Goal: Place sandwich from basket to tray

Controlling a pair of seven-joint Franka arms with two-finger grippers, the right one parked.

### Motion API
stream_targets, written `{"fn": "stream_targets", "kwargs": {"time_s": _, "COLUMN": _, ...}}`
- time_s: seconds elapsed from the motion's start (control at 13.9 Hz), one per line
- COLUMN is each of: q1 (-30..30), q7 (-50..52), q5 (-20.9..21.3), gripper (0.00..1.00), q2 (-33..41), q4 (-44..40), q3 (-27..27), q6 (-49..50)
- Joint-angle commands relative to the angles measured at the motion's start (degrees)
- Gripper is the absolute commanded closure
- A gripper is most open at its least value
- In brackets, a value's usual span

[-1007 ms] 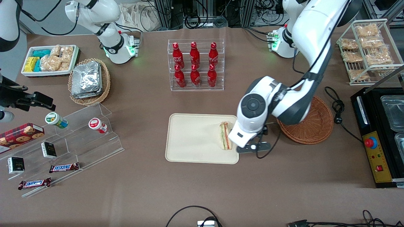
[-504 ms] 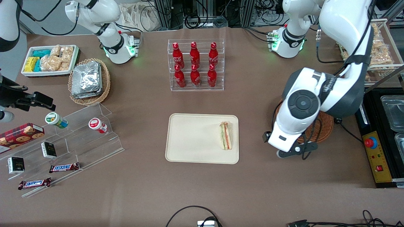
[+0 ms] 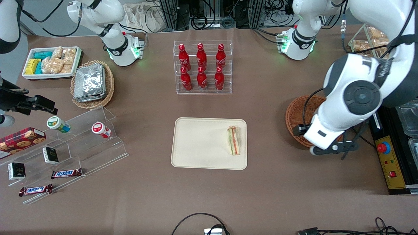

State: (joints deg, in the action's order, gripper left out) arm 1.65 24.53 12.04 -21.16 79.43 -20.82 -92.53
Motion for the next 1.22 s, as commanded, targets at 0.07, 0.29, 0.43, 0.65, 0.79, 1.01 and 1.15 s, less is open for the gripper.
{"fn": "stream_targets", "kwargs": {"time_s": 0.07, "q1": -0.07, "q7": -8.87, "q5": -4.39, "gripper": 0.0, "q2": 11.03, "q4": 9.66, "q3": 6.57, "q6": -0.37}}
{"fn": "stream_targets", "kwargs": {"time_s": 0.29, "q1": -0.07, "q7": -18.08, "q5": -5.53, "gripper": 0.0, "q2": 17.36, "q4": 12.14, "q3": 10.87, "q6": 1.55}}
{"fn": "stream_targets", "kwargs": {"time_s": 0.43, "q1": -0.59, "q7": -26.43, "q5": -7.02, "gripper": 0.0, "q2": 20.71, "q4": 12.41, "q3": 13.86, "q6": 5.06}}
{"fn": "stream_targets", "kwargs": {"time_s": 0.65, "q1": -0.86, "q7": -28.84, "q5": -7.12, "gripper": 0.0, "q2": 23.44, "q4": 12.5, "q3": 15.11, "q6": 7.97}}
{"fn": "stream_targets", "kwargs": {"time_s": 0.79, "q1": -0.77, "q7": -28.67, "q5": -8.95, "gripper": 0.0, "q2": 25.54, "q4": 12.5, "q3": 15.46, "q6": 8.5}}
{"fn": "stream_targets", "kwargs": {"time_s": 1.01, "q1": -0.77, "q7": -28.14, "q5": -10.9, "gripper": 0.0, "q2": 26.7, "q4": 12.5, "q3": 16.87, "q6": 9.03}}
{"fn": "stream_targets", "kwargs": {"time_s": 1.15, "q1": -0.42, "q7": -28.14, "q5": -10.9, "gripper": 0.0, "q2": 26.26, "q4": 12.41, "q3": 16.87, "q6": 9.12}}
